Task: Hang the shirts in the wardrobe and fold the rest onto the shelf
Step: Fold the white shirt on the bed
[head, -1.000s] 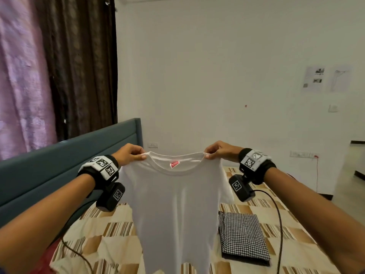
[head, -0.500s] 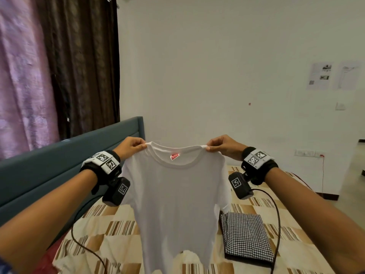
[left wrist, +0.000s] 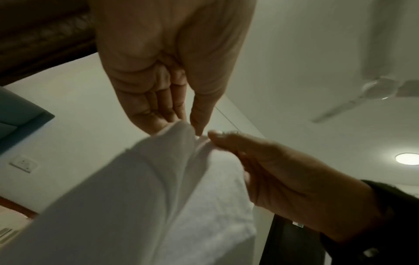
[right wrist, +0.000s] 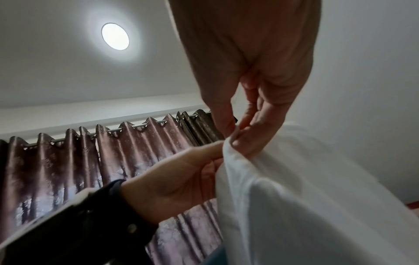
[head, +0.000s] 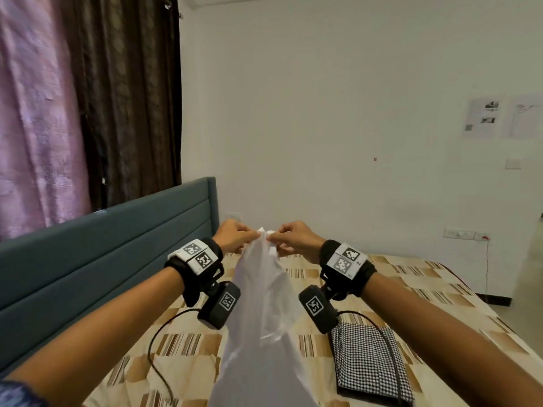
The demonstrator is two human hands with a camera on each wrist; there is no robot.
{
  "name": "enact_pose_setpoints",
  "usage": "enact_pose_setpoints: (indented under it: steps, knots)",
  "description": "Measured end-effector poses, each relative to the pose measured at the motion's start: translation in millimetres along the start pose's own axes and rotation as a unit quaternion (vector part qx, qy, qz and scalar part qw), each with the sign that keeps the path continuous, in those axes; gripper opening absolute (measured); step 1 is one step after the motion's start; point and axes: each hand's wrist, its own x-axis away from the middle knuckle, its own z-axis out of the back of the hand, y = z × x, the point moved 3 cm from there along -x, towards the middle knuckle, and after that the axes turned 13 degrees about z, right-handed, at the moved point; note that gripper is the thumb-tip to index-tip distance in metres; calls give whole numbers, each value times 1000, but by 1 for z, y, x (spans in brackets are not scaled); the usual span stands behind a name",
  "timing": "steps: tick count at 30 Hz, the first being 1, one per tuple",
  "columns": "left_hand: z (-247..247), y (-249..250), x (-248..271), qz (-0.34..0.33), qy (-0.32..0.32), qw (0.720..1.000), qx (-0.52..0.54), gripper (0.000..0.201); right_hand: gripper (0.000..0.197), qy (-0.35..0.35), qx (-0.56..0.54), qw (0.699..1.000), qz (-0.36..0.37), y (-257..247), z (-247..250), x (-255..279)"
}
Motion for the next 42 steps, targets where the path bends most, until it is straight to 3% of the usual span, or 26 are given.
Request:
enact_pose_setpoints:
  steps: [4, 8, 10, 13, 16, 18, 21, 23, 27, 32, 35, 39, 42]
  knots:
    - [-5, 4, 4, -5, -15, 999, 33, 24, 16, -3, 28, 999, 36, -11, -13, -2]
    - [-2, -3, 8, 1, -28, 994, 102, 28, 15, -65, -10, 997, 46, -15, -15, -1]
    - [-2, -5, 11, -4, -41, 995, 88, 38, 21, -89, 63, 991, 81, -15, -14, -2]
    - [-4, -6, 16, -34, -38, 998, 27, 26, 25, -68, 205, 963, 158, -15, -10, -7]
    - [-4, -3, 21, -53, -45, 997, 27, 18, 43, -57, 266, 937, 219, -10, -7, -12]
    - [-2, -2, 24, -63, -63, 996, 29, 19, 44, -118, 260, 938, 195, -4, -7, -14]
    - [-3, -6, 27, -80, -76, 994, 7, 25, 25, -167, 243, 943, 156, 5, -7, -14]
    - [-7, -13, 27, -102, -53, 993, -29, 40, 19, -145, 253, 943, 164, 7, -7, -15]
    - [-16, -38, 29, -190, 25, 965, -181, 46, 11, -68, 275, 940, 190, 5, -6, -19]
    - [-11, -79, 29, -169, 50, 967, -184, 47, 17, -29, 294, 938, 178, 2, 7, -27]
    - [-10, -94, 26, -159, 52, 963, -212, 34, 17, -28, 260, 949, 178, 0, 12, -27]
    - [-12, -114, 17, -109, 20, 941, -320, 34, 17, -103, 224, 955, 166, -5, 7, -22]
    - [-13, -118, 13, -84, -8, 950, -301, 28, 19, -141, 213, 954, 156, -8, 0, -20]
